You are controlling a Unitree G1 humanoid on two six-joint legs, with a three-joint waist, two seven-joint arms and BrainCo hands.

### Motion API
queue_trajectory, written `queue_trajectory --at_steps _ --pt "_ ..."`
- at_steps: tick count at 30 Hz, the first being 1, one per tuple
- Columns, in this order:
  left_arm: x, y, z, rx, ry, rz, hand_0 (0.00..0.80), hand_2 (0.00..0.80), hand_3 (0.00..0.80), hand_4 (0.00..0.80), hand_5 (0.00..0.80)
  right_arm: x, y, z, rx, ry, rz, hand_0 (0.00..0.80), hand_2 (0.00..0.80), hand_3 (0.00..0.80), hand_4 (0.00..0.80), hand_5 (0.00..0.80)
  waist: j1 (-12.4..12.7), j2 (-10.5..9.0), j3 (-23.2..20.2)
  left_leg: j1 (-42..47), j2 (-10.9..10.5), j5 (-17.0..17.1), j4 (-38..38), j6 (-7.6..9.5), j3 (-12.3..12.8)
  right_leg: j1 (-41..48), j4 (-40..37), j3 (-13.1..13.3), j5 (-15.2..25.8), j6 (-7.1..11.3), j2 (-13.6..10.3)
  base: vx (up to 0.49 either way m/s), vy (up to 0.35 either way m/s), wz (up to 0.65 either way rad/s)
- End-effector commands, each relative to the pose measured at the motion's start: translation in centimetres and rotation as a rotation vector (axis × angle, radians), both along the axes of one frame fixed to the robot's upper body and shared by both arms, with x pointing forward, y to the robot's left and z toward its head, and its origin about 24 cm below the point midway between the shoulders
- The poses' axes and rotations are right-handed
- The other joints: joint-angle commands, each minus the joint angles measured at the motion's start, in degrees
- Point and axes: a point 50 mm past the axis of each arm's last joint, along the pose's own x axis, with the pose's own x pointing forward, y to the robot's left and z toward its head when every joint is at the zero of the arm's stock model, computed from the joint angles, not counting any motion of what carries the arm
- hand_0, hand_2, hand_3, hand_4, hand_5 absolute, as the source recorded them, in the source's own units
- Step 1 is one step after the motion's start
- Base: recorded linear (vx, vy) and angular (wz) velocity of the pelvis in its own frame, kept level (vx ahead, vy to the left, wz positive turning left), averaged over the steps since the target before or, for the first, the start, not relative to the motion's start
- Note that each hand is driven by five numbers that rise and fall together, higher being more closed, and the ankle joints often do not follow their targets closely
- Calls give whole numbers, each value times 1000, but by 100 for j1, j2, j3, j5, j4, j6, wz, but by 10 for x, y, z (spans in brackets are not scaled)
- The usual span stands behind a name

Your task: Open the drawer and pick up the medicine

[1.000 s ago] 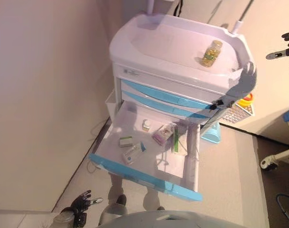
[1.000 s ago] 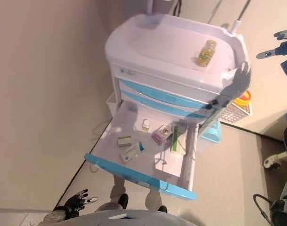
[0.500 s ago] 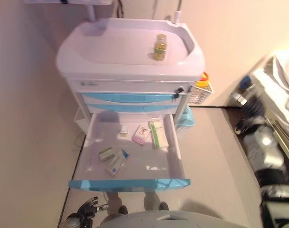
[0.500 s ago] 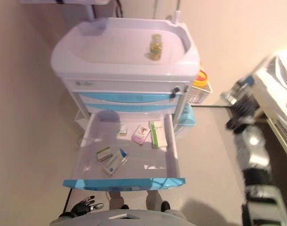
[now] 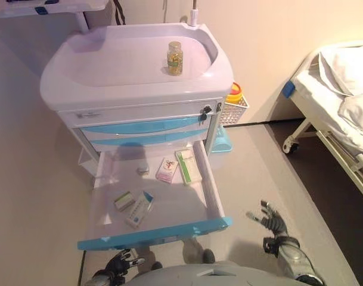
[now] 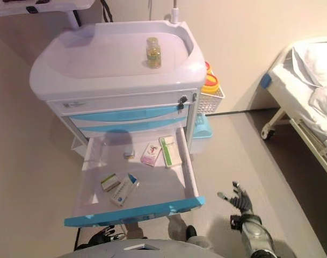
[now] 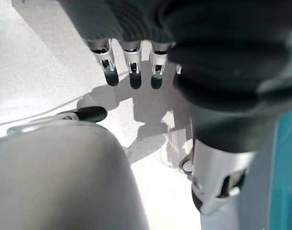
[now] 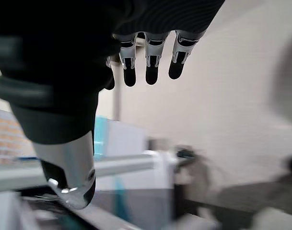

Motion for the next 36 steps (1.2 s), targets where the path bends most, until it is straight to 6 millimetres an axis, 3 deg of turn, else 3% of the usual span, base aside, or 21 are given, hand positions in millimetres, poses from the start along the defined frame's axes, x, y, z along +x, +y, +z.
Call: queue_trajectory --at_steps 1,4,7,11,15,19,20,25,32,36 --pt "18 -2 4 11 -59 -90 0 0 0 0 0 12 7 3 -81 -27 116 0 0 0 0 0 81 -30 166 -152 -241 -407 173 239 -263 -81 452 -295 -105 135 -54 31 22 2" --pt "18 -4 3 33 -39 -183 0 0 0 0 0 0 10 -5 -98 48 163 0 0 0 0 0 100 11 242 -230 -252 -396 236 247 -317 -142 519 -312 -121 134 -61 24 19 4" --pt "26 -3 5 120 -31 -401 0 0 0 0 0 0 11 -6 -121 79 246 0 0 0 0 0 58 71 361 -351 -262 -392 333 267 -335 -277 642 -274 -157 124 -55 8 16 1" --pt "53 -1 15 156 -96 -485 0 0 0 0 0 9 7 -1 -144 70 311 0 0 0 0 0 -41 173 524 -554 -271 -400 524 309 -335 -509 877 -189 -231 98 -37 4 42 1" --pt "95 -2 34 219 -196 -570 0 0 0 0 0 20 4 6 -168 45 371 0 0 0 0 0 -142 289 778 -777 -280 -356 680 335 -369 -760 1128 -114 -292 52 6 2 54 -4" --pt "147 7 69 305 -327 -621 0 0 0 0 0 30 4 12 -180 15 431 0 0 0 0 0 -262 342 1017 -1014 -273 -283 749 340 -352 -1046 1363 -24 -361 11 54 10 43 0" --pt "151 7 72 312 -337 -622 0 0 0 0 0 31 4 13 -182 13 436 0 0 0 0 0 -271 343 1034 -1044 -271 -275 757 337 -346 -1078 1384 -15 -366 7 58 -8 51 -2" --pt "207 18 125 372 -486 -601 0 0 0 0 0 46 2 23 -211 -42 471 0 0 0 0 0 -396 329 1386 -1425 -255 -174 877 319 -257 -1495 1556 88 -342 -55 124 -11 42 -3" --pt "254 33 191 418 -636 -541 0 0 0 0 0 62 2 35 -221 -111 469 0 0 0 0 0 -479 243 1733 -1981 -218 -122 1170 294 -144 -2007 1695 223 -253 -147 210 -32 23 -8" --pt "289 55 262 434 -765 -402 0 0 0 0 0 73 3 43 -230 -155 475 0 0 0 0 0 -618 173 1917 -2441 -194 -134 1515 279 -33 -2434 1897 299 -241 -196 263 -34 39 -6"
